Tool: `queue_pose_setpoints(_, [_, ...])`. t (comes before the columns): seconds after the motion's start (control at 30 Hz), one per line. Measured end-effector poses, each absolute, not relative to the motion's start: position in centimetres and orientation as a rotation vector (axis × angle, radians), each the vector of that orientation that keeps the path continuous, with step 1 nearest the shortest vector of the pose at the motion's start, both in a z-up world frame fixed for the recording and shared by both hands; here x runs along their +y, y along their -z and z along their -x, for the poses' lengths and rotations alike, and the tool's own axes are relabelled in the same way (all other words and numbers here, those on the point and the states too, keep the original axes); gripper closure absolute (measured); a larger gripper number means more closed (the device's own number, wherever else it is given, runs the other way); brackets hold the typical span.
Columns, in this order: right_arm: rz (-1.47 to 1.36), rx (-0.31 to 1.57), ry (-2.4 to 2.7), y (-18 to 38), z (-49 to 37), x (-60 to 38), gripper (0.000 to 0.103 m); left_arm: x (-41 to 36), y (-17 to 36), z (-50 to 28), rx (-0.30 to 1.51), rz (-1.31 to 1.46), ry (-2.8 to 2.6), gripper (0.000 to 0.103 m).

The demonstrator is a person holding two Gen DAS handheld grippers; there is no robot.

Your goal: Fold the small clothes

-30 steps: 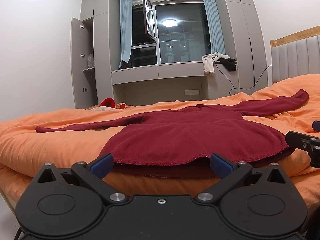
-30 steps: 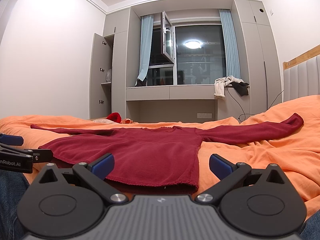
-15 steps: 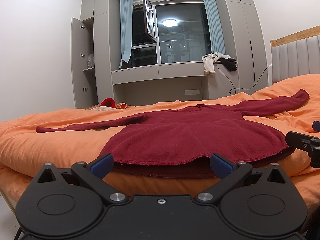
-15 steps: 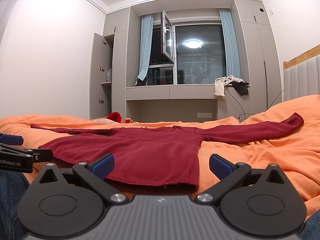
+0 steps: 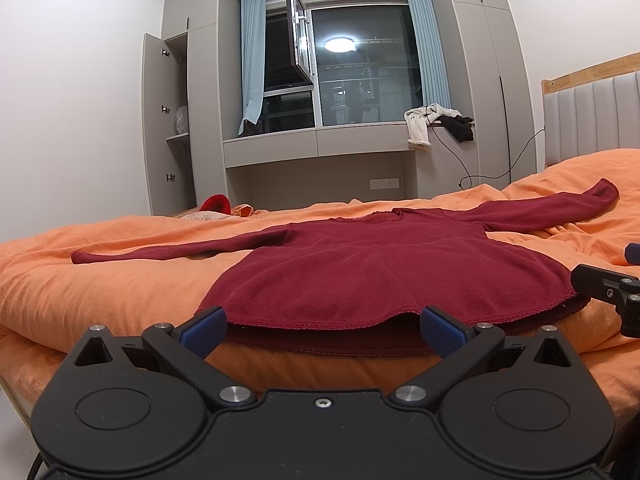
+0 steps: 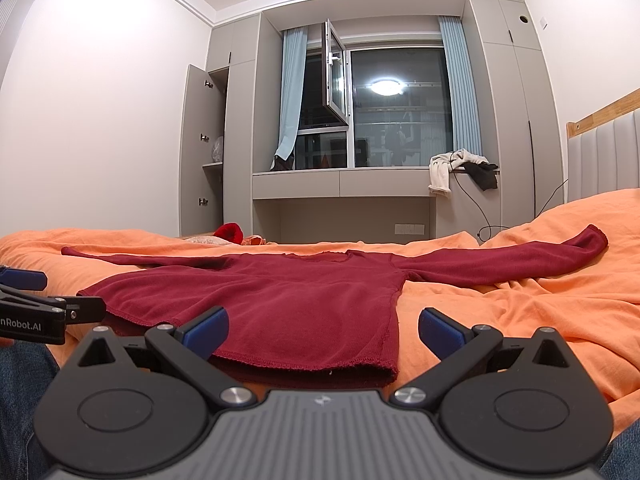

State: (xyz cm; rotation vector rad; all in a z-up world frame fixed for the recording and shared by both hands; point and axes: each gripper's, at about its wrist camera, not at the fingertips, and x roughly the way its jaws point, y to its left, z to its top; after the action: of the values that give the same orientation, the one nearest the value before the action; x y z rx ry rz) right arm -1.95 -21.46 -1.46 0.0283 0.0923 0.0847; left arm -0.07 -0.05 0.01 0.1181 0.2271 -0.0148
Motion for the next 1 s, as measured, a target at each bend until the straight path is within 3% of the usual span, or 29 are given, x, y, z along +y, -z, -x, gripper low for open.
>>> queue_pose_setpoints(0.4, [-0.027,0.104,-0.083,1.2,2.1,-21.4,0.000,-0.1,0.2,-0.3,0.238,-0.121,0.016,0.000])
queue_pose_setpoints(0.73, [-0.035,0.287,-0.077,0.0,-1.5,-21.6,0.000,-0.5,-0.2,-4.2,0.397,-0.119,0.029,0.000])
queue_pose_setpoints(1.0, [0.000,0.411,-0.042,-1.8,-6.6,-24.4,0.000,-3.0,-3.1,-9.4,0.400,-0.162,0.036,0.000])
